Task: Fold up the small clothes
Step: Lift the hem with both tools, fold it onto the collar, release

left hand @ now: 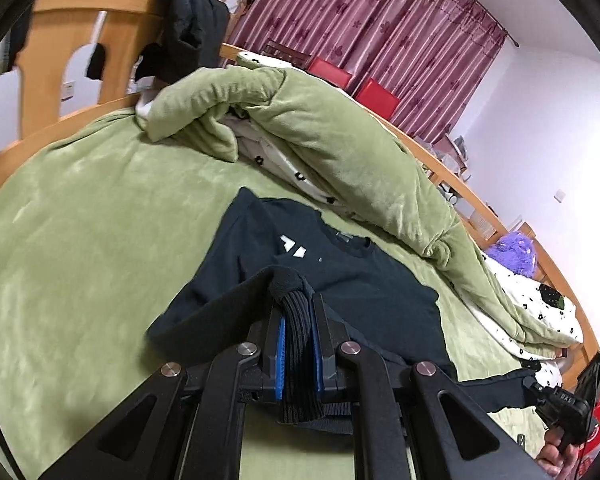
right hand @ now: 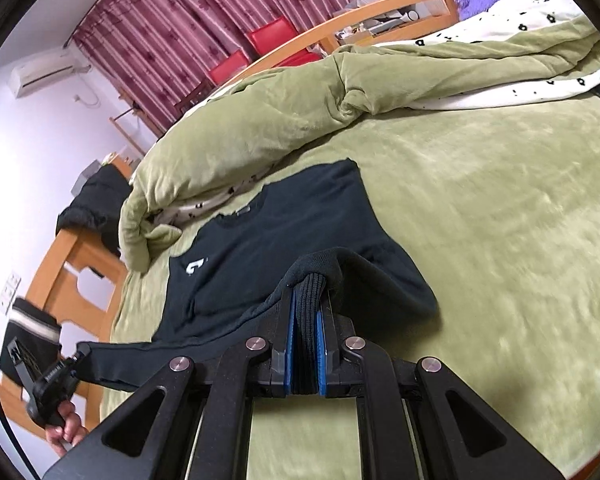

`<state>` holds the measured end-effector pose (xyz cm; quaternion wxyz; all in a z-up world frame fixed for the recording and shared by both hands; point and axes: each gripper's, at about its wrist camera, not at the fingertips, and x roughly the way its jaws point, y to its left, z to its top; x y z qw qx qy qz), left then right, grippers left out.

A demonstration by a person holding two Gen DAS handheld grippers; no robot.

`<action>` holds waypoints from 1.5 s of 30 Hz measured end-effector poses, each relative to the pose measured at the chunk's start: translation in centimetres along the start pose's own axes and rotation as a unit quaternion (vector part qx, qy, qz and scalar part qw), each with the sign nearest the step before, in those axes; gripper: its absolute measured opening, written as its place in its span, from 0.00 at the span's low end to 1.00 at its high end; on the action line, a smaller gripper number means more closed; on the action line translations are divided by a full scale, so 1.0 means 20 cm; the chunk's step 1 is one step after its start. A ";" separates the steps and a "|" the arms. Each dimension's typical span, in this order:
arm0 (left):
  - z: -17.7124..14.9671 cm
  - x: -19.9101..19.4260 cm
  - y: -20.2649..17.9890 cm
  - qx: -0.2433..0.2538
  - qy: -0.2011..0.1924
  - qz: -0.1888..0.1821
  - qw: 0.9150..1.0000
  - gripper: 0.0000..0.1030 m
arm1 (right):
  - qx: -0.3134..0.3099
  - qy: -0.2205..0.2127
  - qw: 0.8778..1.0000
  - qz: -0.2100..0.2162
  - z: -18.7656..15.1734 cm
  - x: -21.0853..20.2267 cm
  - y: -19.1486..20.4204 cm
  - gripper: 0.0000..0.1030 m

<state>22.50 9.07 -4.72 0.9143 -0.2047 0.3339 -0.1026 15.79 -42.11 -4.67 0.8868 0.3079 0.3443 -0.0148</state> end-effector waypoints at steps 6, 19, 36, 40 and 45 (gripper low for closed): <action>0.14 0.35 -0.01 0.027 0.022 0.016 0.999 0.10 | 0.008 -0.008 1.000 0.001 0.21 0.30 0.03 0.09; 0.14 0.79 0.10 0.038 0.064 0.056 0.996 0.18 | -0.060 0.008 0.995 -0.075 0.31 0.87 0.03 0.15; -0.02 0.46 0.10 0.015 0.049 0.061 0.997 0.62 | -0.142 -0.026 0.980 -0.135 0.09 0.56 0.02 0.34; -0.12 0.35 0.07 0.032 0.057 0.063 0.996 0.62 | -0.171 -0.034 0.976 -0.131 -0.03 0.45 0.06 0.41; -0.25 0.20 0.03 0.071 0.047 0.079 0.993 0.62 | -0.186 -0.023 0.973 -0.137 -0.18 0.37 0.03 0.41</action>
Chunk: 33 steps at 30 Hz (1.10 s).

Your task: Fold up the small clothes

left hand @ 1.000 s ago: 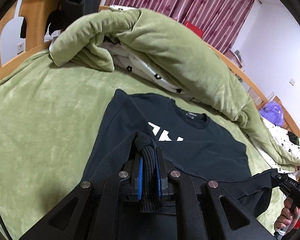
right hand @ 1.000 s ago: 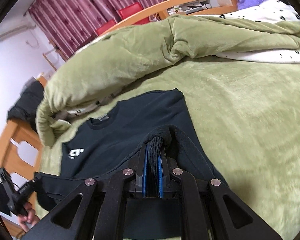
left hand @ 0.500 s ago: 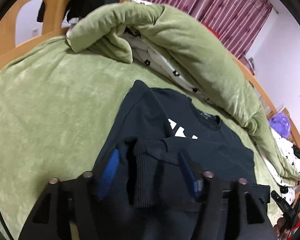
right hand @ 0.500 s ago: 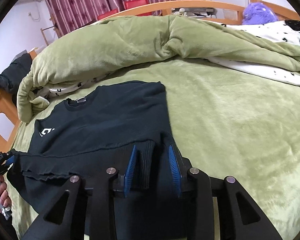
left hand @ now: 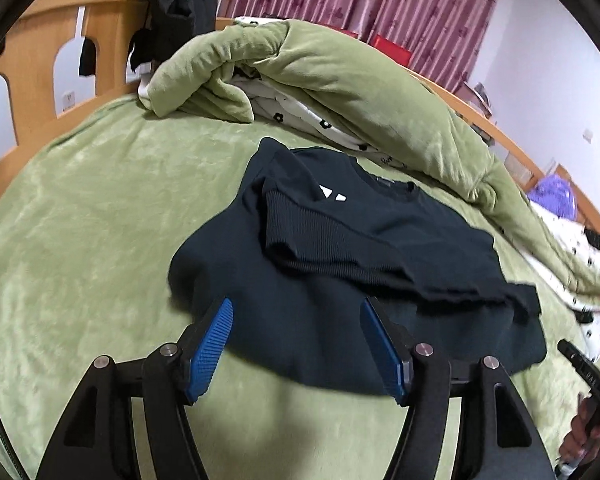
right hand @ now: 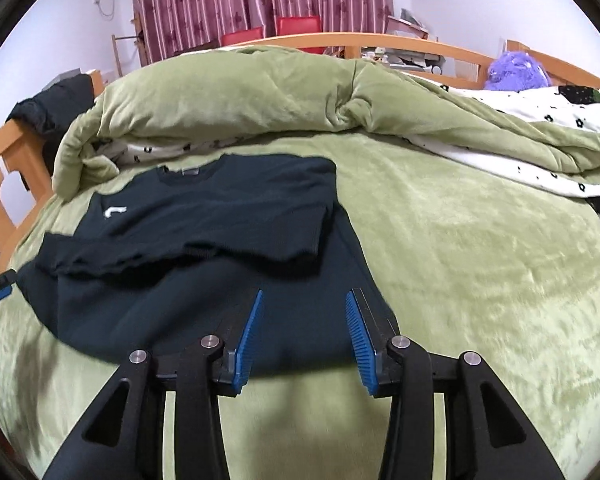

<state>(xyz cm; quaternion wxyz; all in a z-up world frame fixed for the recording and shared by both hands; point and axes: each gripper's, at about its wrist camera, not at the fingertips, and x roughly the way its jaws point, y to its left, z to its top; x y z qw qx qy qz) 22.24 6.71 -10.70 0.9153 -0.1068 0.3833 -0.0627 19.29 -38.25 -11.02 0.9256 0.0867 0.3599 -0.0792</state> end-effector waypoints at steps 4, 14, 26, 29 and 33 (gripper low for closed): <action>-0.07 -0.06 -0.02 0.010 -0.007 0.013 1.000 0.62 | 0.016 0.010 1.000 0.014 -0.09 -0.05 -0.04 0.41; -0.23 -0.10 -0.05 0.033 0.006 0.034 0.999 0.62 | 0.038 0.033 0.998 0.043 -0.21 -0.06 -0.05 0.41; -0.30 0.01 0.03 -0.009 0.027 0.013 1.000 0.62 | 0.054 0.048 0.996 0.047 -0.24 0.03 -0.04 0.41; -0.31 0.06 0.05 -0.023 0.039 -0.011 0.999 0.62 | 0.061 0.065 0.995 0.039 -0.23 0.09 -0.04 0.39; -0.31 0.12 0.07 -0.036 0.045 -0.032 0.998 0.62 | 0.083 0.084 0.991 0.060 -0.23 0.17 -0.04 0.37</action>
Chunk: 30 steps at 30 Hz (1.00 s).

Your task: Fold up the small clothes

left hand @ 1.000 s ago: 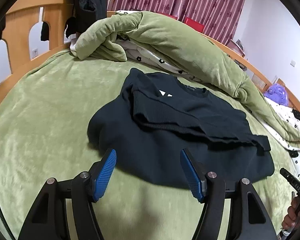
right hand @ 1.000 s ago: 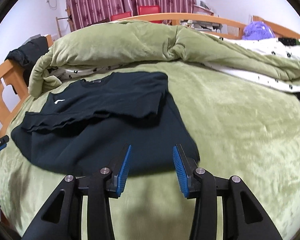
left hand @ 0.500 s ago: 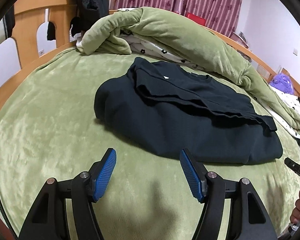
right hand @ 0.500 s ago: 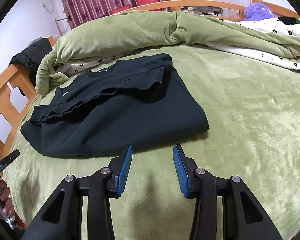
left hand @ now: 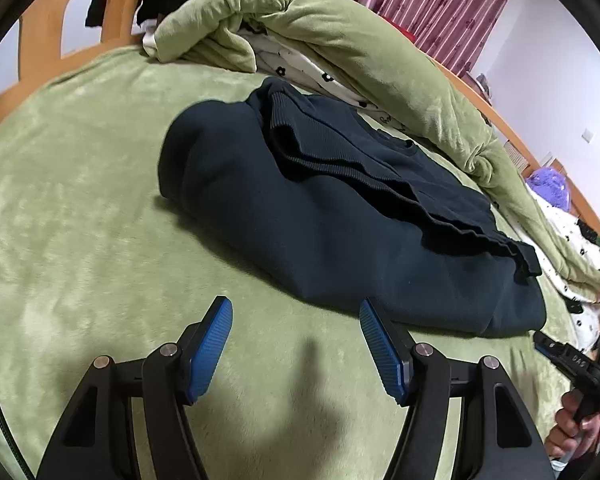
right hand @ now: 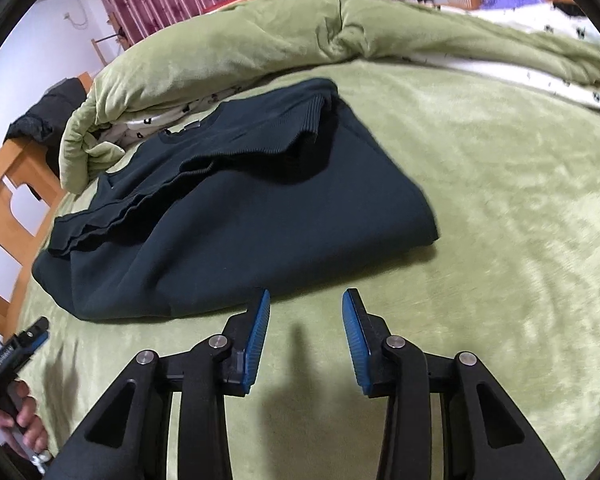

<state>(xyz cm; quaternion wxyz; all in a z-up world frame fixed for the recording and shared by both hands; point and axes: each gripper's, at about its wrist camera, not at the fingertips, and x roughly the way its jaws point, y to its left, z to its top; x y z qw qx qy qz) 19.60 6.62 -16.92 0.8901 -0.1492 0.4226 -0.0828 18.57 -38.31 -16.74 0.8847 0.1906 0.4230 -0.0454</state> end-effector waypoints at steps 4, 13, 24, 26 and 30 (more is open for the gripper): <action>0.01 0.08 0.04 -0.016 0.003 -0.006 1.000 0.62 | 0.028 0.008 0.999 0.022 0.01 0.06 -0.03 0.37; 0.09 0.23 0.14 -0.082 0.024 -0.058 0.995 0.62 | 0.063 0.005 0.997 0.037 0.08 0.18 -0.05 0.37; 0.14 0.34 0.09 -0.049 0.006 -0.042 0.998 0.61 | 0.051 -0.007 0.998 0.037 0.12 0.32 -0.05 0.38; 0.15 0.34 0.09 -0.046 0.003 -0.043 0.998 0.58 | 0.050 -0.007 0.998 0.037 0.12 0.33 -0.05 0.38; 0.16 0.34 0.12 -0.055 0.001 -0.046 0.997 0.54 | 0.050 0.002 0.998 0.029 0.10 0.31 -0.04 0.38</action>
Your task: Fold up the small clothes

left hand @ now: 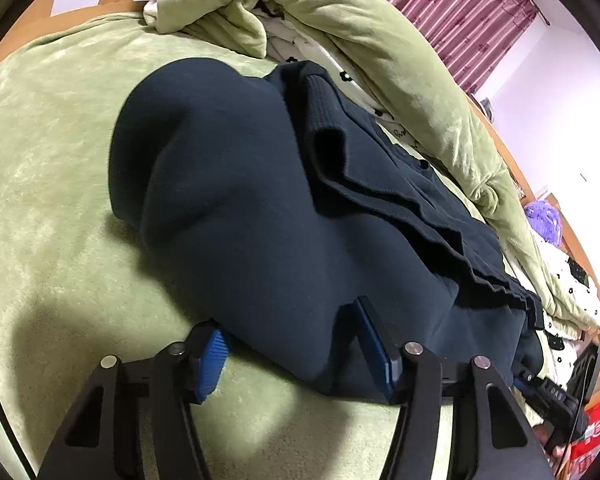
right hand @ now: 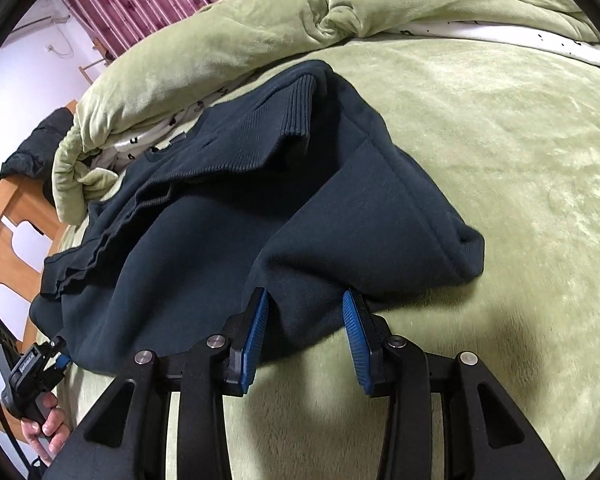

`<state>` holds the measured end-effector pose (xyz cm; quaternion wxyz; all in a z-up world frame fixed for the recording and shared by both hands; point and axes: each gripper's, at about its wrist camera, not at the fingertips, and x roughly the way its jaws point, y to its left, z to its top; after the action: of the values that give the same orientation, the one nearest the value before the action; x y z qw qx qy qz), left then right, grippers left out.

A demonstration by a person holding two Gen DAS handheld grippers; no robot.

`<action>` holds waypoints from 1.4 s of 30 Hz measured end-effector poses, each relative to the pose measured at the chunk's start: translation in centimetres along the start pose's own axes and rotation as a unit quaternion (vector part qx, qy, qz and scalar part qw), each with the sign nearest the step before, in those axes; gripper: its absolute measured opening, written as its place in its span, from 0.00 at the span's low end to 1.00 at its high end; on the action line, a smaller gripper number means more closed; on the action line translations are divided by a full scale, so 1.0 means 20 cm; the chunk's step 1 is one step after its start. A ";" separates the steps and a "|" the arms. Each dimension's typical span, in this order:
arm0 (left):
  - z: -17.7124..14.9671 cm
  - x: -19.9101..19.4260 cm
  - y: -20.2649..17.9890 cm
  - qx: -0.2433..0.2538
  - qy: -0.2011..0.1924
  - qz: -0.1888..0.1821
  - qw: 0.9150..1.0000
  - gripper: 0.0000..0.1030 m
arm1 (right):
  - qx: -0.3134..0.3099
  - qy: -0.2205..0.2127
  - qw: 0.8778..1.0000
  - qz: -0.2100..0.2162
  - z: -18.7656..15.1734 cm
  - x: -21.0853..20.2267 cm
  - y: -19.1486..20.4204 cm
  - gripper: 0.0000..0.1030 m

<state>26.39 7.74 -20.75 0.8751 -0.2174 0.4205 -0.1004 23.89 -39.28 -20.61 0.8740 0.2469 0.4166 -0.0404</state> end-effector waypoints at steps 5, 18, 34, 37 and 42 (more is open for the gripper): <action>0.00 0.01 0.00 0.000 0.000 -0.001 1.000 0.54 | 0.027 0.008 1.000 0.002 -0.11 -0.04 -0.03 0.38; -0.01 0.02 0.01 0.003 -0.004 -0.009 1.000 0.56 | 0.071 -0.008 0.996 0.051 0.02 0.06 -0.09 0.45; 0.00 -0.04 0.03 -0.026 -0.012 -0.027 0.999 0.07 | 0.016 -0.025 0.999 0.045 0.00 0.02 -0.01 0.10; -0.02 -0.06 0.03 -0.029 -0.013 -0.021 0.999 0.07 | 0.020 -0.026 0.998 0.049 -0.01 -0.01 -0.01 0.10; -0.07 -0.14 0.01 -0.014 -0.015 -0.013 1.000 0.07 | 0.011 -0.031 0.998 0.046 -0.05 -0.09 0.00 0.09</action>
<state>23.61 8.48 -19.63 0.8769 -0.2370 0.4055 -0.1027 21.98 -39.09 -19.73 0.8844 0.2745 0.3772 -0.0120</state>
